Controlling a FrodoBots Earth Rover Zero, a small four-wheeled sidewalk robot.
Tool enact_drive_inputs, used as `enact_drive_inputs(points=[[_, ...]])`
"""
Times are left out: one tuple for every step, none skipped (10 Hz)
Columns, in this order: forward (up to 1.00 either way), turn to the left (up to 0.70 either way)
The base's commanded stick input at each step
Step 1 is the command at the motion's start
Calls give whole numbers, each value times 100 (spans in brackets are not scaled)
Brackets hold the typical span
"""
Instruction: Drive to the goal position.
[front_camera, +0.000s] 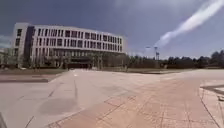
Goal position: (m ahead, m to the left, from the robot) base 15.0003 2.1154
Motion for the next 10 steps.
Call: enact_drive_inputs(points=[[70,34],[70,34],[70,29],[70,18],[70,5],[70,0],[70,-1],[70,-1],[70,-1],[70,-1]])
